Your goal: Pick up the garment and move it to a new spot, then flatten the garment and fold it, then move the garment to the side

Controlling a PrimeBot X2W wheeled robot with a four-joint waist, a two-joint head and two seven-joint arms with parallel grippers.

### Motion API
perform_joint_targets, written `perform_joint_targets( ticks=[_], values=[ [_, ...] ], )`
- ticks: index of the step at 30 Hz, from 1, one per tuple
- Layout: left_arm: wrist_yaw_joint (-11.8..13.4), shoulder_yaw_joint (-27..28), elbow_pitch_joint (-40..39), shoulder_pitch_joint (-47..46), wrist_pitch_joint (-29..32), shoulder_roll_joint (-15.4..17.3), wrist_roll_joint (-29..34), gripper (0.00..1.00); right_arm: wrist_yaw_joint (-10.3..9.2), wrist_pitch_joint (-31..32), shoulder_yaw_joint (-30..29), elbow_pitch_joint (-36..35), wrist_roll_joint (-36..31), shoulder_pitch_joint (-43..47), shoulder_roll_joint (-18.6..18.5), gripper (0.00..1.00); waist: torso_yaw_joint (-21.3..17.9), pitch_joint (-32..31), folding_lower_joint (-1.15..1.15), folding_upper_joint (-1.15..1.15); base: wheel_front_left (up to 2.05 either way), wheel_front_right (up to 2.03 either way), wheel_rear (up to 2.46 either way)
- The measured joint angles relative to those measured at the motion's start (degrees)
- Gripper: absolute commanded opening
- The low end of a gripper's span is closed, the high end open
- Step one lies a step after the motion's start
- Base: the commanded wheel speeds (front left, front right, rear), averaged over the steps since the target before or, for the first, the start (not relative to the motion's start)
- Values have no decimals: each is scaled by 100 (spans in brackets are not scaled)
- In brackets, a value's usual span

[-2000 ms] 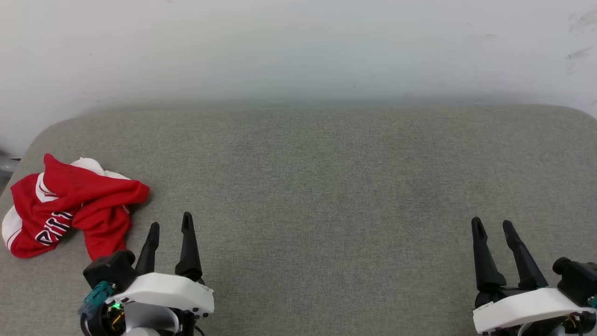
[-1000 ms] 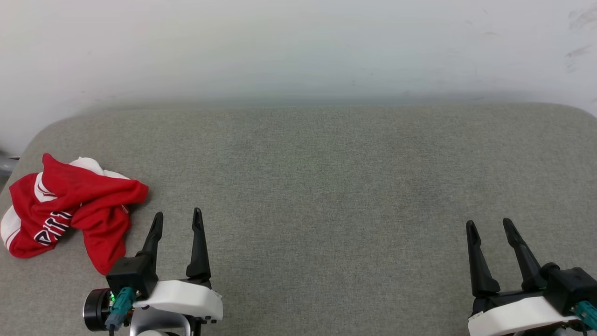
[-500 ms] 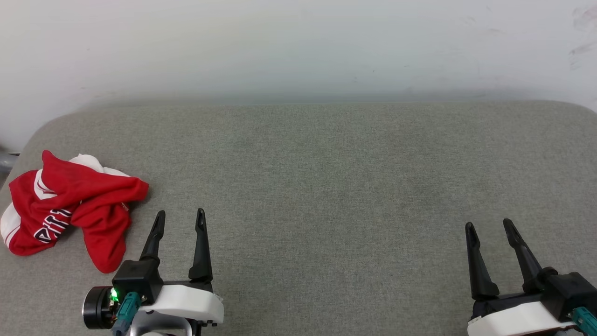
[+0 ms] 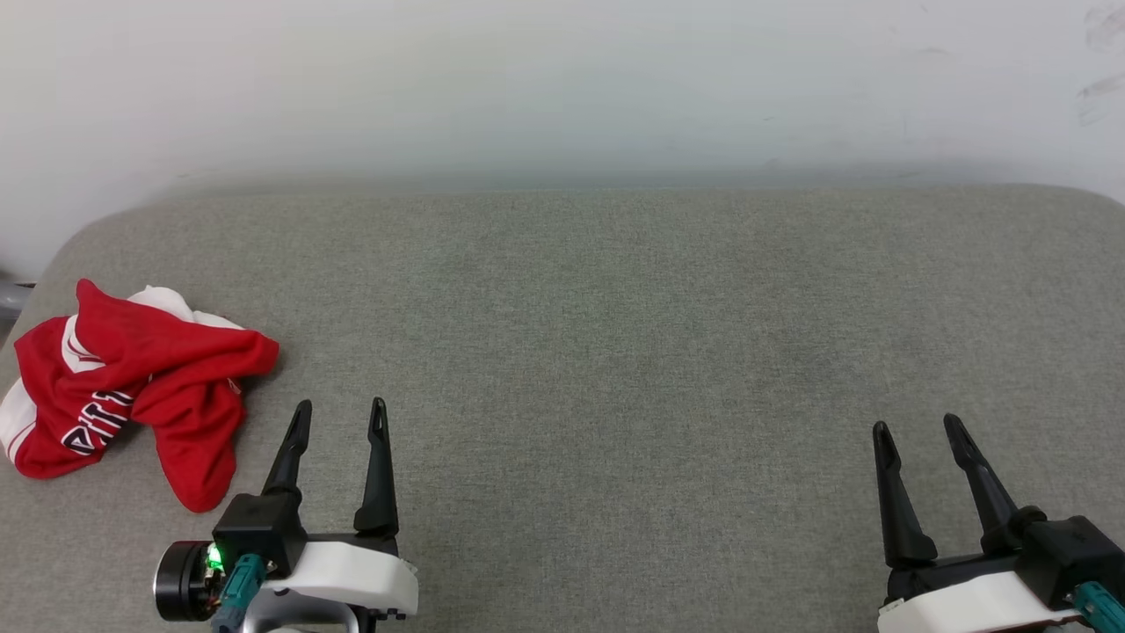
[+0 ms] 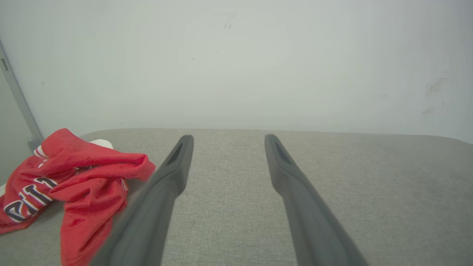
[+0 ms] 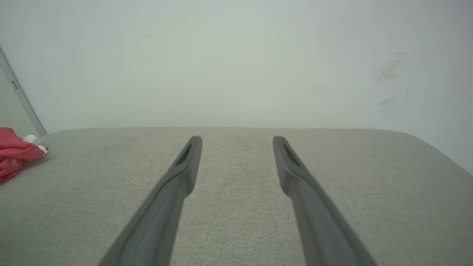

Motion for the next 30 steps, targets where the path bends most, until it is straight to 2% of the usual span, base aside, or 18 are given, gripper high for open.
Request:
perform_joint_targets(
  ticks=[5,20,30],
  values=[
    [-1,-4,45,0,0,-2,-142,100,0,0,-23,58,219,1,0,100,-7,14,0,0,0,0,0],
    [4,-4,109,-14,0,-4,-230,100,0,0,-31,108,267,-8,0,100,31,96,0,0,0,0,0],
    [73,42,138,-85,0,-4,-249,100,0,0,29,110,234,-10,1,100,366,130,0,0,0,0,0]
  ],
)
